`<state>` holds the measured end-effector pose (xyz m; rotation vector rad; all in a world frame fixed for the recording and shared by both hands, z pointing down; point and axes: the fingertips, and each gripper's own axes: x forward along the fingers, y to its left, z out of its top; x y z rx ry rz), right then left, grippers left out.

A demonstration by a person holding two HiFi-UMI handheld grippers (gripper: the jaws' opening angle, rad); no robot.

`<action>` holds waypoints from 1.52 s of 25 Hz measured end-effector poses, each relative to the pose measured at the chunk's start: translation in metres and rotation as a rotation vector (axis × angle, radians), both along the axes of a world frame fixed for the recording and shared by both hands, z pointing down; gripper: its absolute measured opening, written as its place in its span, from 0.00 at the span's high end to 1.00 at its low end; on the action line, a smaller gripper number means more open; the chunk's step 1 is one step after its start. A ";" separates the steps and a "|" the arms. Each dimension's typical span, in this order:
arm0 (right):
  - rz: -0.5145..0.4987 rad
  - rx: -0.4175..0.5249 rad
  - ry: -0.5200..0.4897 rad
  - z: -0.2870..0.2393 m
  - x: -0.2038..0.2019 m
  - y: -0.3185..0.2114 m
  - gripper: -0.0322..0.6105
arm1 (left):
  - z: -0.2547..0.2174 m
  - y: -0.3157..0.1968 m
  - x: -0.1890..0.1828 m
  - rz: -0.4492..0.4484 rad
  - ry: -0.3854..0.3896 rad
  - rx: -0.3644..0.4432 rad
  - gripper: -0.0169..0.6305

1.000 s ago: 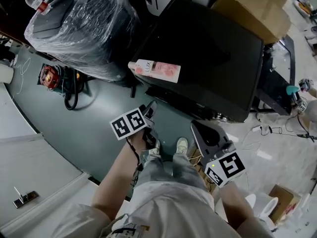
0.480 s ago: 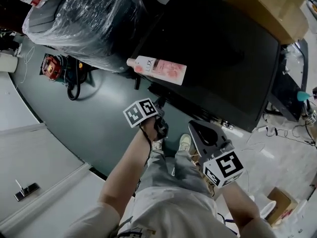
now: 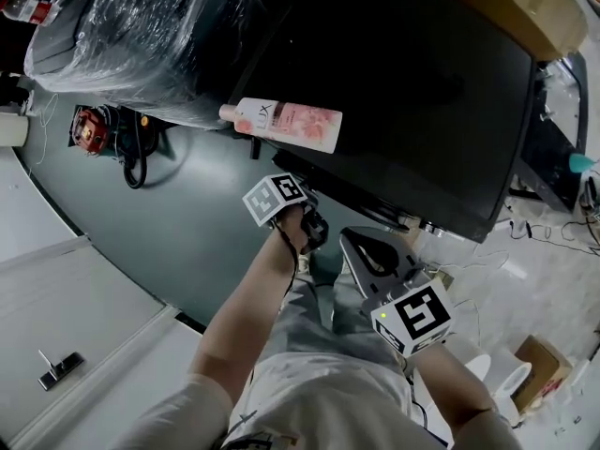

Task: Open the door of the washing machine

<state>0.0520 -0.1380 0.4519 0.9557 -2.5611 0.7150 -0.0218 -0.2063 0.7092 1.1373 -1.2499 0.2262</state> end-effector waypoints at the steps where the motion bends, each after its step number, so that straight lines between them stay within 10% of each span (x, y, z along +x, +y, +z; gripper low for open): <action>1: -0.003 -0.001 -0.002 0.001 0.000 0.001 0.91 | 0.004 0.002 0.002 -0.011 0.009 -0.016 0.55; 23: -0.030 -0.037 0.022 0.022 -0.006 0.038 0.91 | 0.014 0.007 0.007 0.081 0.056 0.067 0.64; 38: -0.063 -0.061 0.051 0.030 -0.029 0.065 0.91 | 0.011 0.059 -0.042 0.428 0.016 0.117 0.68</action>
